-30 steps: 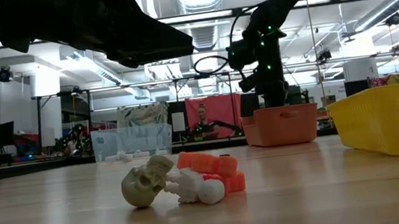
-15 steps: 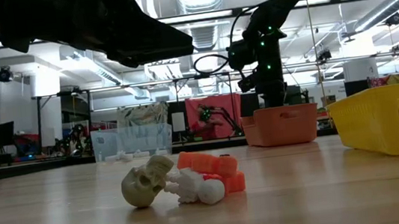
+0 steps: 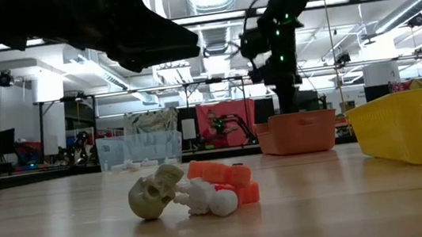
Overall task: Sort Halloween decoration
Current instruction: Put the gray skull toy into the yellow bin
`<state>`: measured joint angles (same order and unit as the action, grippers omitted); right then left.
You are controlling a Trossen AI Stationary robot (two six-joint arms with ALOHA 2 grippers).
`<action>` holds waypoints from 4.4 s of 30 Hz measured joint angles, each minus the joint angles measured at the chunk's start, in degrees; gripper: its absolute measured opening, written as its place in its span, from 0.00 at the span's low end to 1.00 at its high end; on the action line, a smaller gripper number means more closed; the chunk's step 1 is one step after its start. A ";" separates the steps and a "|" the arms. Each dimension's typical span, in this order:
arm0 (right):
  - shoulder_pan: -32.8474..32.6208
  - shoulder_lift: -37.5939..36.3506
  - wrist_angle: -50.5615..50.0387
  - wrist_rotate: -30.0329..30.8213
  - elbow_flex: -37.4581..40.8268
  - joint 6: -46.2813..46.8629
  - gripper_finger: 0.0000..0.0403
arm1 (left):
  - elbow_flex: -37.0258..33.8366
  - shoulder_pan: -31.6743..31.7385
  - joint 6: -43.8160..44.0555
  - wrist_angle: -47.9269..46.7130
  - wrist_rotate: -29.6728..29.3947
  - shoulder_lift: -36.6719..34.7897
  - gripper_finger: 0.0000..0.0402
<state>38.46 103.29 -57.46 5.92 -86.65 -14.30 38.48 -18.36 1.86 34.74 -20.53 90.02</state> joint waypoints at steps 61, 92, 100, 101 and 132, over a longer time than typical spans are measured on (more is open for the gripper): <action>-50.97 -21.69 9.85 0.08 5.55 15.07 0.20 | 31.26 -33.23 111.13 -91.95 18.75 8.65 0.41; -50.95 -21.69 9.90 0.05 5.64 11.24 0.20 | 31.93 -33.25 116.37 -91.67 19.67 20.12 0.41; -50.95 -21.69 9.95 0.02 6.47 11.92 0.20 | 32.06 -33.25 116.39 -91.40 19.62 20.82 0.39; -50.95 -21.69 9.98 0.02 6.58 12.02 0.20 | 32.06 -33.25 116.39 -91.35 19.60 20.81 0.38; -50.97 -21.73 10.25 -0.39 8.58 13.61 0.20 | 40.54 -32.15 93.03 -94.43 -24.63 13.77 0.17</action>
<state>-12.51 81.56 -47.21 5.53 -78.07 -0.69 79.02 -50.51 94.89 -59.69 -45.17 103.79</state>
